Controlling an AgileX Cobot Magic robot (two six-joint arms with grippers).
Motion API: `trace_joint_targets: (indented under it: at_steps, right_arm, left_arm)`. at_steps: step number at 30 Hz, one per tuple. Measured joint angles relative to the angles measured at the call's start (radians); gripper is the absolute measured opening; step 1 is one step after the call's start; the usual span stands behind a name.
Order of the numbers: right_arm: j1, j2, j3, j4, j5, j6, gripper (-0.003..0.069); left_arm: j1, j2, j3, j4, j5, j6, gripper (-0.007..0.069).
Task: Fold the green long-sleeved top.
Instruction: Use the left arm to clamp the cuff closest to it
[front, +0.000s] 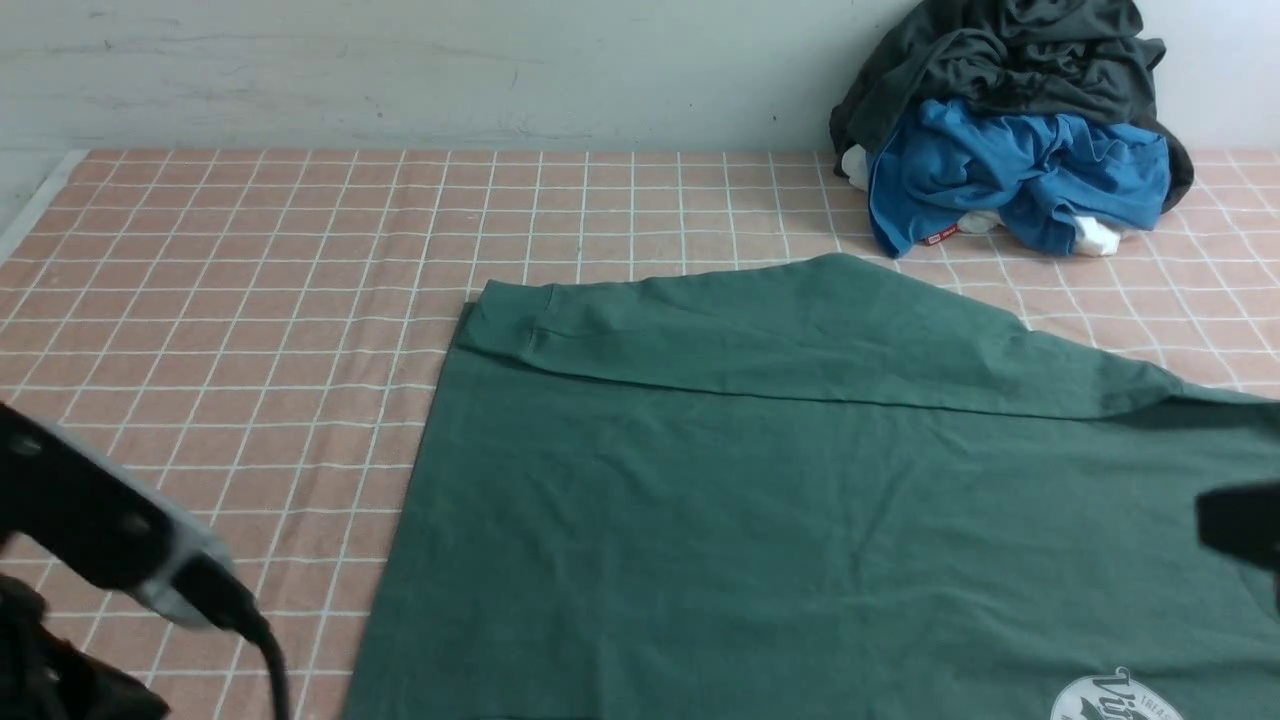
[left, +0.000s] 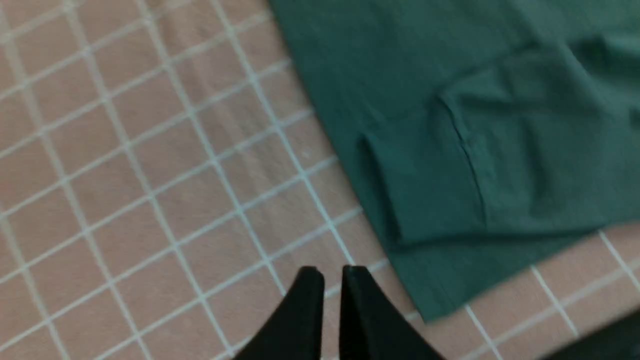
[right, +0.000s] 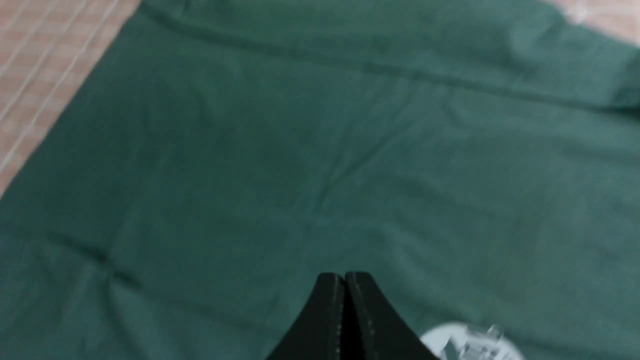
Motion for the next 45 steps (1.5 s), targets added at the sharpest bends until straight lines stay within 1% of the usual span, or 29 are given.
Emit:
trace_joint_targets:
  at_steps: [1,3,4,5,6,7,10,12,13,17,20,24,26,27,28,29,30,31,33,34,35,37,38,40,45]
  right_arm:
    - [0.054,0.042,-0.014,-0.019,0.102,-0.002,-0.0014]
    - [0.082,0.057,-0.015,-0.039,0.169,-0.002,-0.0014]
    - [0.126,0.069,-0.015,-0.07,0.223,-0.002,-0.0014]
    - [0.143,0.069,-0.015,-0.085,0.232,-0.002,-0.0014]
    - [0.153,0.067,-0.015,-0.092,0.236,-0.002,-0.0014]
    - [0.16,0.063,-0.015,-0.099,0.24,-0.002,-0.0014]
    - [0.164,0.053,-0.015,-0.109,0.242,-0.002,-0.0014]
    - [0.164,0.051,-0.015,-0.114,0.242,-0.002,-0.0014]
    - [0.164,0.05,-0.016,-0.116,0.242,-0.002,-0.0014]
    - [0.164,0.05,-0.016,-0.119,0.242,-0.002,-0.0014]
    - [0.164,0.05,-0.016,-0.119,0.241,-0.002,-0.0014]
    - [0.164,0.05,-0.016,-0.12,0.234,-0.002,-0.0014]
    - [0.164,0.05,-0.016,-0.121,0.233,-0.002,-0.0014]
    - [0.164,0.05,-0.016,-0.121,0.232,-0.002,-0.0014]
    - [0.164,0.05,-0.016,-0.121,0.231,-0.002,-0.0014]
    - [0.164,0.05,-0.016,-0.121,0.231,-0.002,-0.0014]
    - [0.164,0.05,-0.016,-0.122,0.231,-0.002,-0.0014]
    - [0.164,0.05,-0.016,-0.122,0.231,-0.002,-0.0014]
    - [0.164,0.05,-0.016,-0.122,0.23,-0.002,-0.0014]
    - [0.164,0.05,-0.016,-0.122,0.23,-0.002,-0.0014]
    - [0.164,0.05,-0.016,-0.122,0.229,-0.002,-0.0014]
    - [0.164,0.05,-0.016,-0.122,0.228,-0.002,-0.0014]
    - [0.164,0.05,-0.016,-0.122,0.228,-0.002,-0.0014]
    - [0.164,0.05,-0.016,-0.122,0.225,-0.002,-0.0014]
    - [0.164,0.05,-0.016,-0.122,0.225,-0.002,-0.0014]
  left_arm:
    - [-0.082,0.057,0.004,0.009,0.012,0.0,0.0096]
    - [-0.136,0.091,0.007,0.013,0.012,0.0,0.0131]
    - [-0.206,0.156,0.008,0.016,-0.001,0.0,0.0196]
    - [-0.239,0.195,0.007,0.016,-0.018,0.0,0.0236]
    - [-0.256,0.22,0.007,0.016,-0.039,0.0,0.0261]
    - [-0.287,0.271,0.007,0.017,-0.077,0.0,0.0311]
    - [-0.331,0.402,0.007,0.027,-0.181,0.0,0.0418]
    - [-0.339,0.459,0.006,0.032,-0.222,0.0,0.0454]
    - [-0.343,0.535,0.0,0.037,-0.257,0.0,0.0488]
    - [-0.343,0.693,-0.043,0.056,-0.299,0.0,0.0519]
    - [-0.343,0.787,-0.087,0.067,-0.33,0.001,0.052]
    - [-0.343,0.846,-0.128,0.068,-0.36,0.001,0.052]
    - [-0.343,0.868,-0.142,0.065,-0.37,0.002,0.0508]
    - [-0.343,0.874,-0.144,0.065,-0.369,0.002,0.049]
    - [-0.343,0.881,-0.145,0.065,-0.365,0.002,0.0451]
    - [-0.343,0.882,-0.145,0.065,-0.361,0.002,0.0444]
    - [-0.343,0.884,-0.145,0.065,-0.357,0.002,0.0414]
    - [-0.343,0.889,-0.145,0.064,-0.341,0.002,0.0353]
    - [-0.343,0.893,-0.145,0.059,-0.331,0.002,0.0265]
    - [-0.343,0.894,-0.145,0.056,-0.328,0.006,0.0191]
    - [-0.343,0.894,-0.145,0.054,-0.325,0.012,0.0137]
    - [-0.343,0.894,-0.145,0.053,-0.32,0.018,0.0055]
    - [-0.343,0.894,-0.146,0.053,-0.319,0.019,0.0035]
    - [-0.343,0.894,-0.149,0.054,-0.317,0.019,0.0026]
    - [-0.343,0.884,-0.204,0.079,-0.259,0.019,0.0026]
